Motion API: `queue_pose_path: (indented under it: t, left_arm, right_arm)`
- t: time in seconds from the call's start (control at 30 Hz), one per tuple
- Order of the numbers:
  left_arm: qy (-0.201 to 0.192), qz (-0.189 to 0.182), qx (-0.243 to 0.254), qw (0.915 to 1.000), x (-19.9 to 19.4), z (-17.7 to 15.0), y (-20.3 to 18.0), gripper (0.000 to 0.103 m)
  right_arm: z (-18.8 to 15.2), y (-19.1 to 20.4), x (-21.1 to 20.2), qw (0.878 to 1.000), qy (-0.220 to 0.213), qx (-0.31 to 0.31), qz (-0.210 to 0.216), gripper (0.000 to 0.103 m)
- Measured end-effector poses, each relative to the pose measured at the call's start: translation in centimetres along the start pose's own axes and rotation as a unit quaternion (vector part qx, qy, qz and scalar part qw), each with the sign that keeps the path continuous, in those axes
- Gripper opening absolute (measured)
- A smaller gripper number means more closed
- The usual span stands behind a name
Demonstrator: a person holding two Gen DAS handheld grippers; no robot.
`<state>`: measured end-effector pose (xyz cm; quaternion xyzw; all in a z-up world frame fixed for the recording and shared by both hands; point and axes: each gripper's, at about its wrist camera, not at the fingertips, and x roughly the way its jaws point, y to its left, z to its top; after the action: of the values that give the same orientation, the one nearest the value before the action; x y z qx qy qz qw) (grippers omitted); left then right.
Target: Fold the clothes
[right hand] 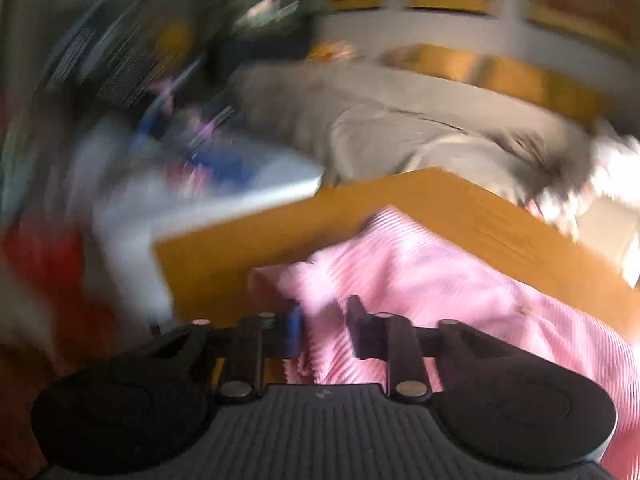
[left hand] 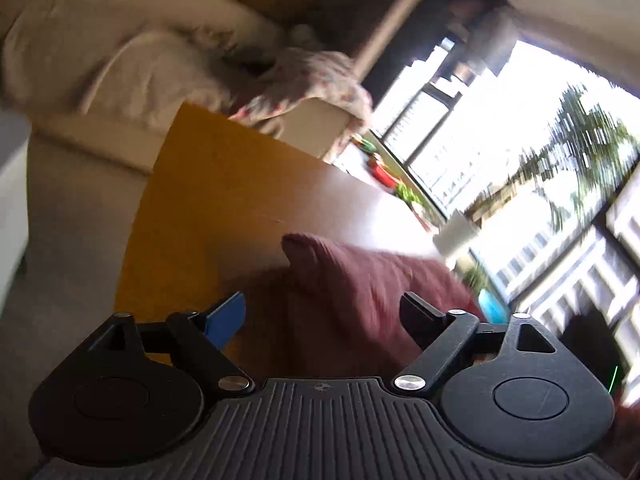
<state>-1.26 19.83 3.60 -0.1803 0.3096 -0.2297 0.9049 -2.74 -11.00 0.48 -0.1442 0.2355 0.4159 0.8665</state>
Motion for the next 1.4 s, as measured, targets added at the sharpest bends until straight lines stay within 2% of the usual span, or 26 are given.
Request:
queue_pose_path:
  t: [0.17, 0.3, 0.37, 0.47, 0.57, 0.63, 0.7, 0.73, 0.77, 0.8, 0.9, 0.97, 1.0, 1.03, 1.1, 1.2, 1.33, 1.4]
  left_arm:
    - [0.041, -0.016, 0.091, 0.9949, 2.6, -1.8, -4.1, 0.094]
    - [0.073, 0.005, 0.166, 0.9834, 5.2, -3.3, -5.9, 0.094]
    - [0.085, 0.022, 0.188, 0.9783, 6.4, -3.9, -5.9, 0.094]
    - [0.094, 0.021, 0.189, 0.9772, 8.3, -3.7, -6.1, 0.094]
    - [0.109, 0.029, 0.210, 0.9712, 10.3, -4.0, -7.2, 0.094]
    - [0.107, 0.052, 0.240, 0.9634, 11.2, -4.2, -7.9, 0.087]
    - [0.098, 0.073, 0.271, 0.9546, 11.8, -4.1, -8.4, 0.052]
    - [0.094, 0.076, 0.283, 0.9514, 11.8, -4.0, -8.6, 0.043]
    - [0.092, 0.075, 0.282, 0.9520, 11.8, -3.4, -8.7, 0.030]
    - [0.086, 0.063, 0.266, 0.9581, 11.6, -2.4, -8.6, 0.024]
    - [0.066, 0.024, 0.210, 0.9752, 11.0, 1.0, -8.3, 0.016]
    - [0.059, -0.042, 0.112, 0.9910, 10.4, 3.3, -7.1, 0.013]
    - [0.054, -0.070, 0.072, 0.9935, 10.0, 3.7, -6.4, 0.012]
    - [0.049, -0.095, 0.034, 0.9936, 9.5, 4.1, -5.7, 0.012]
    - [0.050, -0.116, -0.014, 0.9919, 8.9, 3.8, -4.7, 0.011]
    - [0.068, -0.115, -0.065, 0.9888, 9.0, 2.3, -2.9, 0.011]
    - [0.069, -0.105, -0.116, 0.9852, 9.6, 1.6, -0.6, 0.007]
    - [0.063, -0.106, -0.138, 0.9827, 9.7, 1.7, 0.5, 0.007]
  right_arm:
    - [0.0, -2.7, -0.8, 0.998, -0.023, 0.065, -0.001, 0.010]
    - [0.0, -4.9, -1.5, 0.992, -0.042, 0.117, -0.001, 0.010]
    - [-0.1, -6.0, -1.8, 0.988, -0.051, 0.143, -0.001, 0.010]
    - [-0.1, -7.6, -2.3, 0.981, -0.064, 0.181, -0.002, 0.010]
    - [0.3, -8.5, -2.8, 0.976, -0.082, 0.201, -0.012, 0.010]
    - [0.6, -8.8, -3.2, 0.973, -0.096, 0.207, -0.022, 0.010]
    - [0.9, -9.4, -3.7, 0.970, -0.109, 0.215, -0.030, 0.010]
    - [1.1, -9.8, -3.9, 0.968, -0.116, 0.218, -0.034, 0.010]
    - [1.2, -10.3, -4.1, 0.966, -0.123, 0.223, -0.036, 0.010]
    - [1.2, -10.6, -4.3, 0.965, -0.128, 0.225, -0.036, 0.010]
    - [1.6, -10.7, -5.0, 0.969, -0.141, 0.201, -0.040, 0.010]
    - [1.6, -9.9, -5.8, 0.975, -0.143, 0.161, -0.044, 0.013]
    - [1.4, -9.3, -6.2, 0.979, -0.143, 0.140, -0.047, 0.024]
    - [1.0, -8.5, -6.5, 0.982, -0.139, 0.113, -0.059, 0.042]
    - [0.1, -6.5, -6.6, 0.987, -0.128, 0.060, -0.077, 0.061]
    - [-1.1, -3.2, -5.0, 0.991, -0.099, -0.009, -0.088, 0.063]
    - [-1.1, 0.3, -0.6, 0.987, -0.067, -0.081, -0.119, 0.063]
    - [-0.5, 0.9, 0.3, 0.987, -0.063, -0.081, -0.120, 0.063]
